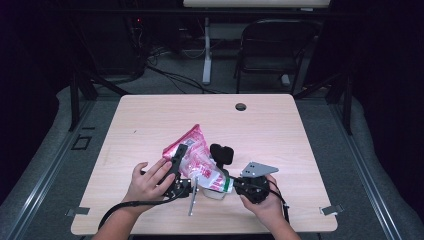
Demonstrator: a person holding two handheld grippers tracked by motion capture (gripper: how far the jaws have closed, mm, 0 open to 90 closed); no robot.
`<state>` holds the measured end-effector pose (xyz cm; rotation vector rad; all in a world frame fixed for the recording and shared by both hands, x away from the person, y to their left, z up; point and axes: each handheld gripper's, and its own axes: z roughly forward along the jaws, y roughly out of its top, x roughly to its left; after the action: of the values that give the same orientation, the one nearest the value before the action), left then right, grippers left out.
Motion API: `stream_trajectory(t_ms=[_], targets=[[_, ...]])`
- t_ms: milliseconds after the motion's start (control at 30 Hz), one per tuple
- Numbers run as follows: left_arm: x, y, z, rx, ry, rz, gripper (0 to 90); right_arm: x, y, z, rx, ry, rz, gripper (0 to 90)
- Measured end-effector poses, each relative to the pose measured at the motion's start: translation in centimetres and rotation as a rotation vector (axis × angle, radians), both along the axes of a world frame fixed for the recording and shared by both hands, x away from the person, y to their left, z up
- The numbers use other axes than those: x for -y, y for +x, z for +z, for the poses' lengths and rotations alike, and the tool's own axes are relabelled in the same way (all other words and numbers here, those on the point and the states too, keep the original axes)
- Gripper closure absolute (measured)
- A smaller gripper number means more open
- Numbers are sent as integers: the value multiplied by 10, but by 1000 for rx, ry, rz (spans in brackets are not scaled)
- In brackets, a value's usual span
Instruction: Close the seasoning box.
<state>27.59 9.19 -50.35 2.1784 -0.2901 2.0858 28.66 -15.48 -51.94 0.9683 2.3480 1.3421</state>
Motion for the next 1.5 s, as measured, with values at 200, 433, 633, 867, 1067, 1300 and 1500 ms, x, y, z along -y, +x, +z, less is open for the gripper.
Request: stream_trajectory(t_ms=[200, 433, 633, 867, 1067, 1300, 1500], targets=[[0, 0, 0, 1, -1, -1, 625, 0, 0, 0, 1, 0, -1, 900], [0, 0, 1, 10, 1, -6, 624, 0, 0, 0, 1, -1, -2, 900], [0, -1, 1, 1, -8, 0, 624, 0, 0, 0, 1, -1, -1, 900], [0, -1, 1, 3, -8, -1, 624, 0, 0, 0, 1, 0, 0, 900], [0, -1, 2, 3, -7, -1, 623, -1, 0, 0, 1, 0, 0, 900], [0, -2, 3, 19, -4, -8, 622, 0, 0, 0, 2, 0, 0, 900], [0, -2, 3, 14, -11, -4, 622, -1, 0, 0, 1, 2, 1, 900]])
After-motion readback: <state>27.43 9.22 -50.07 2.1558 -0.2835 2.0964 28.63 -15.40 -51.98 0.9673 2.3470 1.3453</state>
